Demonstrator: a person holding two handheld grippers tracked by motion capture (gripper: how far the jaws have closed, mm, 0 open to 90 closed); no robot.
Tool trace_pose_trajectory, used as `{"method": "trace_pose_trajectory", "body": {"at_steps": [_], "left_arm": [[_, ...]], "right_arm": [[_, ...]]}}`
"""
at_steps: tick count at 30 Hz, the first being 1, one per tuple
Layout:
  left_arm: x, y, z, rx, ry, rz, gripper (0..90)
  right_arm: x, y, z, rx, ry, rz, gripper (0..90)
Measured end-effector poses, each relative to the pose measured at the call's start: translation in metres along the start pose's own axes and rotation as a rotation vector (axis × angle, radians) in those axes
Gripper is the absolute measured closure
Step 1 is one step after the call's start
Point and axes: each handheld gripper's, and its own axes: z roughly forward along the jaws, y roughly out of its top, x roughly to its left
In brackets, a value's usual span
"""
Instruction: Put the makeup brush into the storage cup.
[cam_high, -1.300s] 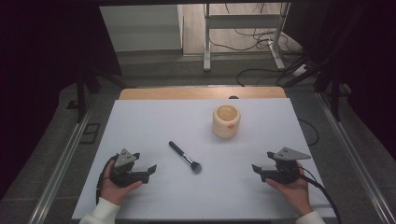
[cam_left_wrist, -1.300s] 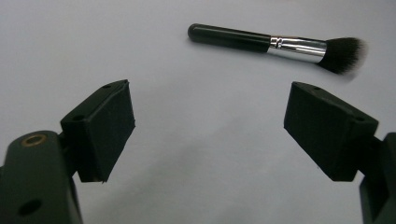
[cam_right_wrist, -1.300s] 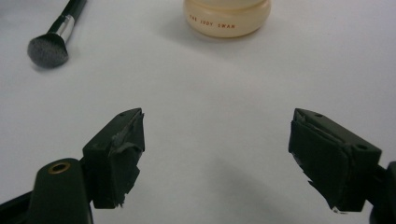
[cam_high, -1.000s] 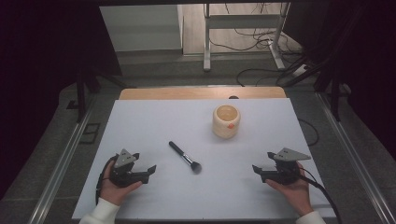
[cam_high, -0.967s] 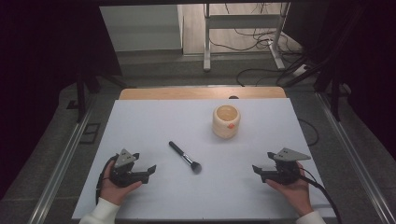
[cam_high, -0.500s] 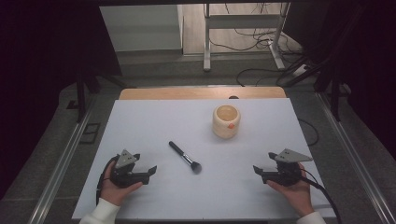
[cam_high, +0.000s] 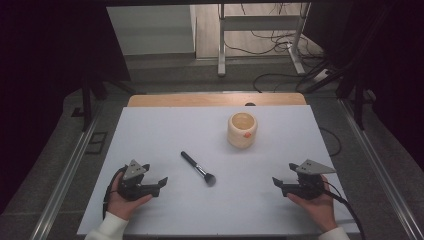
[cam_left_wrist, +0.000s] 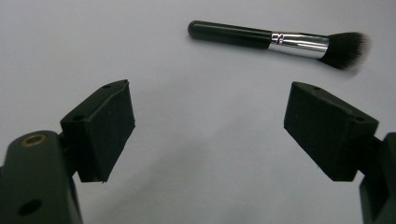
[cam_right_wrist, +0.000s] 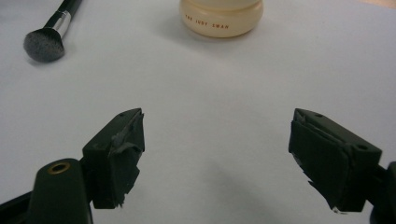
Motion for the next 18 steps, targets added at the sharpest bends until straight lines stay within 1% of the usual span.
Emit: {"method": "trace_pose_trajectory", "body": {"at_steps": [5,7,9,10,18], "left_arm": [[0.0009,0.0003,-0.0007,-0.003,-0.003,0.0,16.4],[0.0017,0.0003,-0.0008,-0.007,-0.033,-0.013,16.4],[0.0004,0.0011,-0.0014,-0.012,-0.048,-0.007,17.7],[0.0001,0.0015,-0.0021,-0.017,-0.05,0.002,17.7],[0.003,0.008,-0.0051,-0.035,-0.059,0.007,17.6]], "right_arm": [[-0.0003,0.0,0.0003,0.001,0.001,-0.002,19.0],[-0.0002,0.0,0.0001,0.0,0.001,0.001,19.0],[0.0,0.0001,-0.0003,-0.001,0.003,0.005,19.0],[0.0001,0.0001,-0.0005,0.0,0.004,0.006,19.0],[0.0016,-0.001,-0.0003,0.002,0.016,0.008,18.9]]}}
